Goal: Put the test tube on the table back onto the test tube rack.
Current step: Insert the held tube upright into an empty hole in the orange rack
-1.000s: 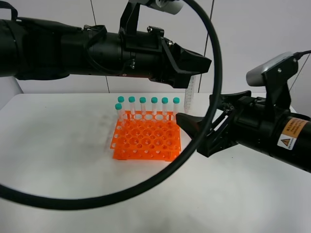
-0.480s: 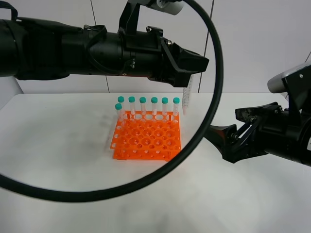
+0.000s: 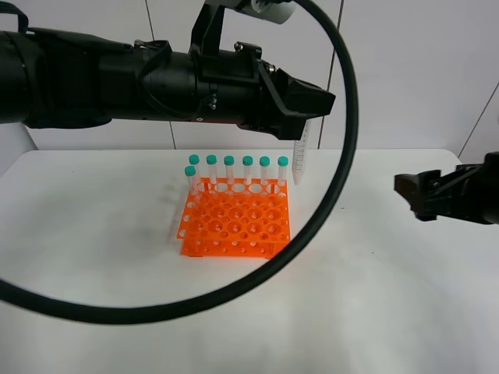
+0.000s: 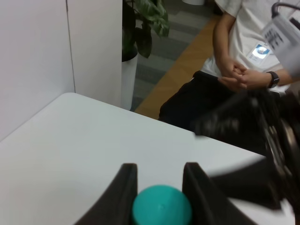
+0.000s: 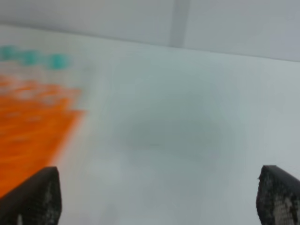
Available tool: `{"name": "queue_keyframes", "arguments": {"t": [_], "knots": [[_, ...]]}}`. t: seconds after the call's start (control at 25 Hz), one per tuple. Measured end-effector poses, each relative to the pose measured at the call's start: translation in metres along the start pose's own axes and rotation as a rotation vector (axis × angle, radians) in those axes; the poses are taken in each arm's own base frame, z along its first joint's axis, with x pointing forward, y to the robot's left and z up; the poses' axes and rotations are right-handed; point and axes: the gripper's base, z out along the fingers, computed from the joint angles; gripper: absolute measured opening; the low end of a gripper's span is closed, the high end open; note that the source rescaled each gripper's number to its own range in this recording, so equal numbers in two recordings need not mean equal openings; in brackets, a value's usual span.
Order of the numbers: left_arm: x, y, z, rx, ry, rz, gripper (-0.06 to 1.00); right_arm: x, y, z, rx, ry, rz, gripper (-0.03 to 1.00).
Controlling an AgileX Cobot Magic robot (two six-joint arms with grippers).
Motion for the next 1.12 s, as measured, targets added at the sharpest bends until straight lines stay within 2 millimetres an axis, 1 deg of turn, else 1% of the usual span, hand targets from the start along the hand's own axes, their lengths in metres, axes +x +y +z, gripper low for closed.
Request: {"name": "queue_keyframes", "arguments": {"t": [0.12, 0.16, 0.28, 0.4, 0.56, 0.72, 0.8, 0.88, 1.12], "knots": [[0.0, 0.0, 0.0, 0.003, 0.0, 0.0, 0.01, 0.003, -0.032, -0.002, 0.157, 0.014, -0.001, 0.97], [0.0, -0.001, 0.0, 0.006, -0.001, 0.0, 0.01, 0.005, -0.041, -0.004, 0.203, 0.021, 0.026, 0.97], [0.0, -0.002, 0.0, 0.02, -0.002, 0.0, 0.01, 0.009, -0.056, -0.008, 0.282, 0.036, 0.103, 0.97], [0.0, -0.002, 0.0, 0.024, -0.003, 0.0, 0.01, 0.013, -0.062, -0.01, 0.313, 0.058, 0.117, 0.97], [0.0, -0.003, 0.0, 0.028, -0.003, 0.0, 0.01, 0.019, -0.063, -0.011, 0.317, 0.125, 0.159, 0.97], [0.0, -0.003, 0.0, 0.028, -0.003, 0.0, 0.01, 0.026, -0.059, -0.011, 0.289, 0.188, 0.27, 0.85], [0.0, -0.003, 0.0, 0.028, -0.003, 0.0, 0.01, 0.029, -0.056, -0.011, 0.259, 0.228, 0.284, 0.83], [0.0, -0.003, 0.0, 0.029, -0.003, 0.0, 0.01, 0.032, -0.052, -0.011, 0.22, 0.269, 0.275, 0.83], [0.0, -0.003, 0.0, 0.029, -0.003, 0.001, 0.01, 0.034, -0.044, -0.011, 0.147, 0.304, 0.309, 0.83]]}}
